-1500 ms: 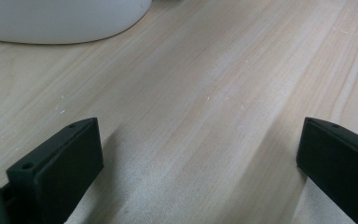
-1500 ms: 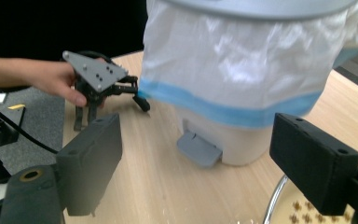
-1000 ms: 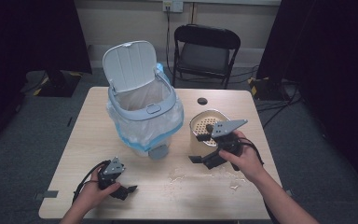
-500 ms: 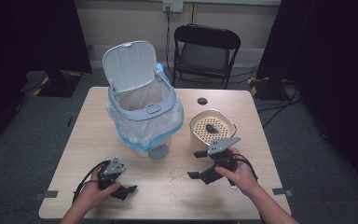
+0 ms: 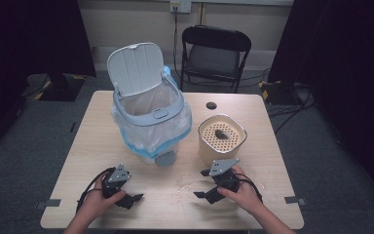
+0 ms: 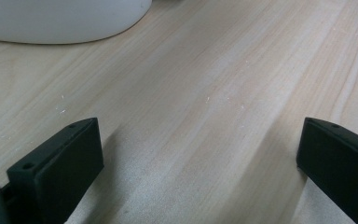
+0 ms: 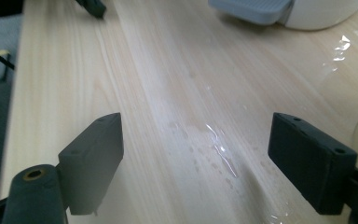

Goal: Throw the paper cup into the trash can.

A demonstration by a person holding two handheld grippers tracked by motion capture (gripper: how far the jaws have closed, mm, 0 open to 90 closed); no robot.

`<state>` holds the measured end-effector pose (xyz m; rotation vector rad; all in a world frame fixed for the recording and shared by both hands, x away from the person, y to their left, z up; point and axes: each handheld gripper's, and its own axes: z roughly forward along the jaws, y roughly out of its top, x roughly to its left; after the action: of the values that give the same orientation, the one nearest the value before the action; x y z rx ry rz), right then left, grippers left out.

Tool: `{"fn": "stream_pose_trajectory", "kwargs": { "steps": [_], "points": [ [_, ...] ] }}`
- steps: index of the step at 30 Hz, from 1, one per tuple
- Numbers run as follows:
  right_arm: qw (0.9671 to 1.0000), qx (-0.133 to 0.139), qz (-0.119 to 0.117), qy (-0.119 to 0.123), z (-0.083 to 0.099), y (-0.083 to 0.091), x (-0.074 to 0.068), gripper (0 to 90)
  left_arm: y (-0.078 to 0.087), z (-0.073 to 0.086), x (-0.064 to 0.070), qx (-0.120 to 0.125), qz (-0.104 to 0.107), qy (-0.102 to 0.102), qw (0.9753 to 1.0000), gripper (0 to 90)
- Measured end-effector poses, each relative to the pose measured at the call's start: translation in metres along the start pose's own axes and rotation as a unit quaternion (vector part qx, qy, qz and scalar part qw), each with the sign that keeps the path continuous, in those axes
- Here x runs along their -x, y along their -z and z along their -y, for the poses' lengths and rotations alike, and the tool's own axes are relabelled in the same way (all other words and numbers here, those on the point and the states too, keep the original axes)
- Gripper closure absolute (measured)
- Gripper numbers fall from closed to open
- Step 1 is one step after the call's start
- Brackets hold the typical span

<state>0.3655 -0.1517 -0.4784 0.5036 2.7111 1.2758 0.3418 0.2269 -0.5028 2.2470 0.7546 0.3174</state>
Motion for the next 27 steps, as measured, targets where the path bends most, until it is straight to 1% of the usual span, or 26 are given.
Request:
{"fn": "stream_pose_trajectory", "kwargs": {
  "steps": [1, 3, 5, 7, 9, 11, 13, 14, 19, 20, 21, 24, 27],
  "points": [
    [1.0000, 0.000, 0.000, 0.000, 0.000, 0.000, 0.000, 17.6, 0.000, 0.000, 0.000, 0.000, 0.000, 0.000, 1.0000, 0.0],
    [0.9999, -0.003, 0.007, 0.011, 0.004, -0.004, 0.001, 17.7, 0.000, 0.000, 0.000, -0.001, 0.000, -0.001, 1.0000, 0.0],
    [0.9998, -0.003, 0.010, 0.015, 0.006, -0.006, 0.002, 17.7, 0.000, 0.000, 0.000, -0.001, 0.000, -0.001, 1.0000, 0.0],
    [0.9999, 0.002, 0.011, 0.013, 0.008, -0.007, 0.003, 17.7, 0.000, 0.000, 0.000, -0.002, -0.001, 0.000, 1.0000, 0.0],
    [0.9997, 0.000, 0.016, 0.017, 0.010, -0.008, 0.004, 17.7, 0.000, 0.000, 0.000, -0.003, -0.001, -0.001, 1.0000, 0.0],
    [0.9998, -0.004, 0.016, 0.012, 0.012, -0.010, 0.005, 17.7, 0.000, 0.000, 0.001, 0.000, -0.002, 0.003, 1.0000, 0.0],
    [0.9996, -0.008, 0.021, 0.015, 0.015, -0.012, 0.006, 17.6, 0.000, 0.000, 0.001, 0.000, -0.003, 0.003, 1.0000, 0.0],
    [0.9996, -0.008, 0.021, 0.015, 0.015, -0.012, 0.006, 17.6, 0.000, 0.000, 0.000, -0.003, -0.003, -0.001, 1.0000, 0.0],
    [0.9995, -0.021, 0.019, 0.017, 0.017, -0.013, 0.006, 16.5, 0.001, 0.000, 0.000, -0.003, -0.003, -0.002, 1.0000, 0.0],
    [0.9995, -0.021, 0.019, 0.017, 0.017, -0.013, 0.006, 16.5, 0.001, 0.000, 0.000, -0.003, -0.003, -0.002, 1.0000, 0.0],
    [0.9994, -0.022, 0.020, 0.018, 0.016, -0.014, 0.005, 15.8, 0.000, 0.000, 0.001, 0.000, -0.004, 0.003, 1.0000, 0.0],
    [0.9994, -0.022, 0.021, 0.018, 0.016, -0.014, 0.005, 15.6, 0.000, 0.000, 0.001, -0.001, -0.005, 0.003, 1.0000, 0.0],
    [0.9994, -0.023, 0.020, 0.018, 0.016, -0.014, 0.005, 15.1, 0.001, -0.001, 0.001, -0.008, -0.005, 0.001, 1.0000, 0.0]
  ]
}}
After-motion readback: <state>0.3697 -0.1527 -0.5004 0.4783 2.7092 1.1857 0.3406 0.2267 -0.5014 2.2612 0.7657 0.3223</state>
